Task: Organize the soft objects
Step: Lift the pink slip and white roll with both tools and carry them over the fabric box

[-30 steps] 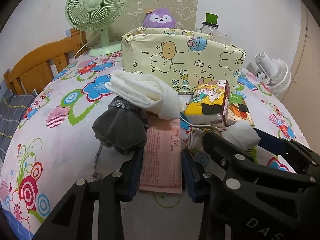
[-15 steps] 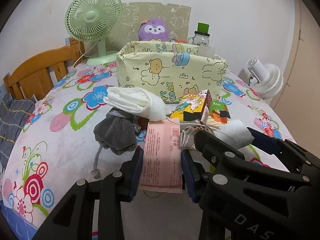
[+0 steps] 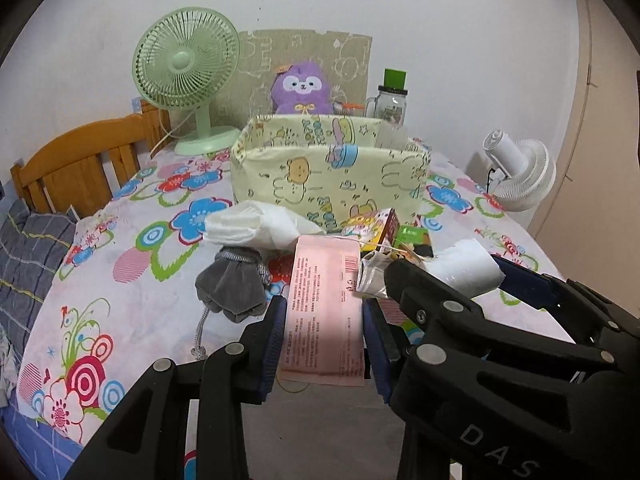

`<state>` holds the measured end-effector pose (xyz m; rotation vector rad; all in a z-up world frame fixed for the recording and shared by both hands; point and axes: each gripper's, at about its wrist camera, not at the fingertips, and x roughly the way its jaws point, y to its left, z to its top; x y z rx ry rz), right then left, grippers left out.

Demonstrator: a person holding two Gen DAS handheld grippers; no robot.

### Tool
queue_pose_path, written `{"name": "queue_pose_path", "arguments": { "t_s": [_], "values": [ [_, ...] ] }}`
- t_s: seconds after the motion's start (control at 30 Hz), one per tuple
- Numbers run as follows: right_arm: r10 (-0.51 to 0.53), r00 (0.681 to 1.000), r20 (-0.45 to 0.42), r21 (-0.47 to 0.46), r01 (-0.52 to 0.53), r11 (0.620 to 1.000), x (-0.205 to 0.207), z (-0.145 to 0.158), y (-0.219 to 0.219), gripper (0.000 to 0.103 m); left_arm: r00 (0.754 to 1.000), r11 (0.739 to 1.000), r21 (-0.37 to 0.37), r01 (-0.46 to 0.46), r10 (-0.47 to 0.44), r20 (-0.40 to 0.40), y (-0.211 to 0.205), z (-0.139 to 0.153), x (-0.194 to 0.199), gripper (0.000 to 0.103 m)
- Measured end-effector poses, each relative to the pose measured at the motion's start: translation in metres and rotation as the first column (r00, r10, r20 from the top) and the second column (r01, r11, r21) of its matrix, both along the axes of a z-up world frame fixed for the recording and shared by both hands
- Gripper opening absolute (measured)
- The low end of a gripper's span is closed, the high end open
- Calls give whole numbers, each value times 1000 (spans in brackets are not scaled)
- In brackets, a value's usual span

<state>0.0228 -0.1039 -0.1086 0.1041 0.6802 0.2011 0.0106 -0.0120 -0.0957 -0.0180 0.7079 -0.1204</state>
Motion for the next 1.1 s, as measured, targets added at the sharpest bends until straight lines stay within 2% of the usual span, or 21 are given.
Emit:
{"name": "queue_pose_path", "arguments": {
  "t_s": [0.5,1.1],
  "values": [
    [-8,998,66,-1,8,1000,-11,30,-5,78,998,1000,1,2,-2,58,-5,28,-6,39],
    [-47,992,118,-7,48,999,-4,63,-9,78,993,1000,12,26,-27,114,-8,61,7,39]
  ]
}}
